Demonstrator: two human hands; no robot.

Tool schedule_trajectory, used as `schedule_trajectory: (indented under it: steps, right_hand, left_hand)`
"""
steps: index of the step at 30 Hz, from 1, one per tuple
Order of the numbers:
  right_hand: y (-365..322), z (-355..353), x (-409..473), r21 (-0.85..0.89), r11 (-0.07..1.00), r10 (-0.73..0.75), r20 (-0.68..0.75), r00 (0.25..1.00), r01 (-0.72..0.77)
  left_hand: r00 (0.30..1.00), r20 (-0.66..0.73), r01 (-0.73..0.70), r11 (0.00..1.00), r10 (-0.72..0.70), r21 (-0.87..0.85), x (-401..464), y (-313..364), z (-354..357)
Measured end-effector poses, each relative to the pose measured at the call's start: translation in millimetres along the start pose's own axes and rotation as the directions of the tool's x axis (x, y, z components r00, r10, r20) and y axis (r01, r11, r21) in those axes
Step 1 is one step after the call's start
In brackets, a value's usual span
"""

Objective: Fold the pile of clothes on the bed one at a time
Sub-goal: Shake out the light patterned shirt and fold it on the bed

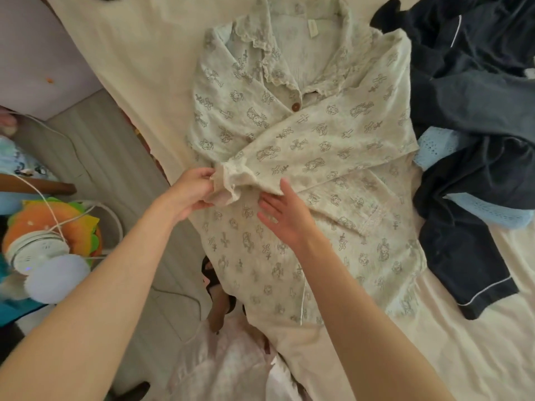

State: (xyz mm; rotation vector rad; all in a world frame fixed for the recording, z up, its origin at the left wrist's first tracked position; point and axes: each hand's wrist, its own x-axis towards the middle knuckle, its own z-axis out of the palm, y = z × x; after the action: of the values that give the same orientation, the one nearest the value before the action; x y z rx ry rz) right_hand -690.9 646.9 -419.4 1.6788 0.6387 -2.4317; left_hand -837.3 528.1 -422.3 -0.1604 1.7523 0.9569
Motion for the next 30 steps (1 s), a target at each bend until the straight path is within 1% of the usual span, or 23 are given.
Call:
schedule_trajectory:
  steps: [1,2,3,5,7,11,12,14,16,18,20,21,24,27,30]
  right_hand:
    - [-1.5,5.4,2.5,0.109,0.994,0.023,0.006,1.0,-0.024]
    - [-2.9,10.3,4.8,0.166,0.985,0.043,-0.006,0.999,-0.041]
    - [-3.2,15.1,5.2,0.163,0.985,0.061,-0.026,0.998,-0.056]
    - [0.9,22.6,3.2,0.057,0.996,0.08,-0.092,0.993,-0.075]
    - [10.4,24.2,-1.2,-0.034,0.998,0.042,-0.163,0.986,-0.048]
    - [36.1,12.9,-18.7,-0.057,0.992,-0.124,-0.226,0.966,0.114]
    - [43.4,9.2,-23.1,-0.069,0.988,-0.149,-0.22,0.964,0.137]
    - [57.1,3.8,-29.4,-0.071,0.987,-0.152,-0.19,0.97,0.141]
    - [68.4,2.0,-30.2,-0.057,0.993,-0.107,-0.16,0.981,0.099]
    - [74.8,5.0,-28.7,-0.025,0.998,-0.068,-0.14,0.988,0.065]
    - [78.8,7.2,-24.9,0.028,0.996,-0.075,-0.143,0.987,0.08]
    - [80.7,7.5,-23.4,0.057,0.994,-0.089,-0.143,0.986,0.098]
    - [84.5,8.0,-21.8,0.115,0.99,-0.072,-0.126,0.989,0.087]
    - [83.8,11.1,-16.9,0.019,0.999,-0.03,-0.141,0.99,0.033]
    - [80.8,16.0,-14.4,-0.11,0.992,-0.084,-0.234,0.969,0.06]
  left_hand:
    - [0.999,0.028,0.016,1.0,-0.016,0.002,-0.9,-4.1,-2.0]
    - [0.999,0.051,0.015,1.0,-0.015,0.007,-2.1,-7.4,-4.1]
    - [0.998,0.065,0.001,1.0,-0.003,0.025,-3.6,-10.4,-5.6]
    - [0.996,0.088,-0.034,0.997,0.028,0.069,-6.7,-14.8,-7.7]
    - [0.991,0.131,-0.036,0.997,0.027,0.063,-11.0,-18.6,-8.1]
    - [0.973,0.231,0.046,0.996,-0.026,-0.082,-18.7,-32.3,-18.6]
    - [0.965,0.259,0.065,0.989,-0.029,-0.132,-21.0,-35.3,-22.1]
    - [0.953,0.303,0.106,0.965,-0.029,-0.241,-23.9,-42.1,-25.0]
    - [0.956,0.291,0.115,0.947,-0.024,-0.299,-25.6,-49.9,-20.2]
    - [0.98,0.199,0.07,0.949,-0.008,-0.309,-26.7,-57.9,-12.8]
    - [0.994,0.106,0.013,0.939,0.025,-0.343,-27.1,-67.4,-9.1]
    - [0.995,0.089,-0.006,0.926,0.042,-0.377,-28.0,-72.3,-8.8]
    - [0.987,0.142,0.001,0.896,0.07,-0.445,-33.4,-82.6,-9.2]
    - [0.982,0.182,0.038,0.896,0.048,-0.442,-34.1,-87.3,-8.7]
    - [0.986,0.161,0.024,0.909,0.047,-0.416,-31.5,-87.1,-12.4]
